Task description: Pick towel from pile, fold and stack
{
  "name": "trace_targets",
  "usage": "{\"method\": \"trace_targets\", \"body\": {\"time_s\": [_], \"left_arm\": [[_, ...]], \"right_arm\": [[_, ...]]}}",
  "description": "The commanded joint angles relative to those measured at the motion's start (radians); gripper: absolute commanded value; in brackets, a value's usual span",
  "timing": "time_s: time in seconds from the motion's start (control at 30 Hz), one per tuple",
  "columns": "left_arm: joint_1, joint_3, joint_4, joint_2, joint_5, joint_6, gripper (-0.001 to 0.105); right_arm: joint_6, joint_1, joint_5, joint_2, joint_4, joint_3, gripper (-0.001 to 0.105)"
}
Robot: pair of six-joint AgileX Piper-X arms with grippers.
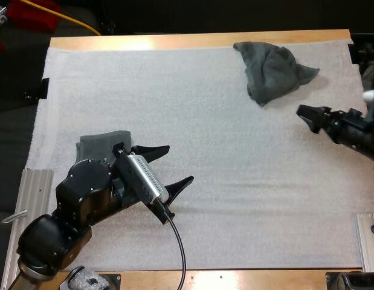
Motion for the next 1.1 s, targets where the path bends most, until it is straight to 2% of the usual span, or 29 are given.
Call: {"method": "trace_targets", "body": {"time_s": [0.0, 0.03, 0.13, 0.23, 0.27, 0.4, 0.43, 0.6, 0.73, 1.03, 1.07], "left_arm": [[-0.002, -0.008, -0.014, 0.003, -0.006, -0.003, 0.068], [-0.002, -0.008, -0.014, 0.003, -0.006, -0.003, 0.068], [-0.002, -0.008, -0.012, 0.003, -0.006, -0.003, 0.068], [-0.002, -0.008, -0.012, 0.003, -0.006, -0.003, 0.068], [-0.002, -0.008, -0.002, 0.003, -0.008, -0.003, 0.068], [-0.002, -0.008, -0.002, 0.003, -0.008, -0.005, 0.068], [-0.002, -0.008, -0.002, 0.003, -0.008, -0.006, 0.068], [-0.002, -0.008, -0.001, 0.003, -0.008, -0.006, 0.068], [-0.002, -0.008, -0.001, 0.003, -0.008, -0.006, 0.068], [-0.002, -0.008, -0.001, 0.003, -0.008, -0.006, 0.068], [-0.002, -0.008, -0.001, 0.003, -0.008, -0.006, 0.068]], "right_arm": [[0.019, 0.023, -0.003, 0.023, -0.044, -0.008, 0.075], [0.034, 0.039, 0.006, 0.044, -0.067, -0.008, 0.075], [0.137, 0.12, 0.129, 0.15, -0.16, -0.008, 0.075], [0.214, 0.147, 0.173, 0.215, -0.237, -0.008, 0.075], [0.335, 0.153, 0.21, 0.3, -0.356, -0.008, 0.075], [0.419, 0.153, 0.235, 0.38, -0.451, -0.008, 0.075], [0.495, 0.153, 0.244, 0.52, -0.565, -0.032, 0.075], [0.501, 0.153, 0.246, 0.658, -0.565, -0.149, 0.075], [0.624, 0.153, 0.321, 0.784, -0.565, -0.241, 0.073], [0.662, 0.153, 0.341, 0.959, -0.567, -0.341, 0.072], [0.663, 0.153, 0.341, 0.999, -0.568, -0.37, 0.062]]}}
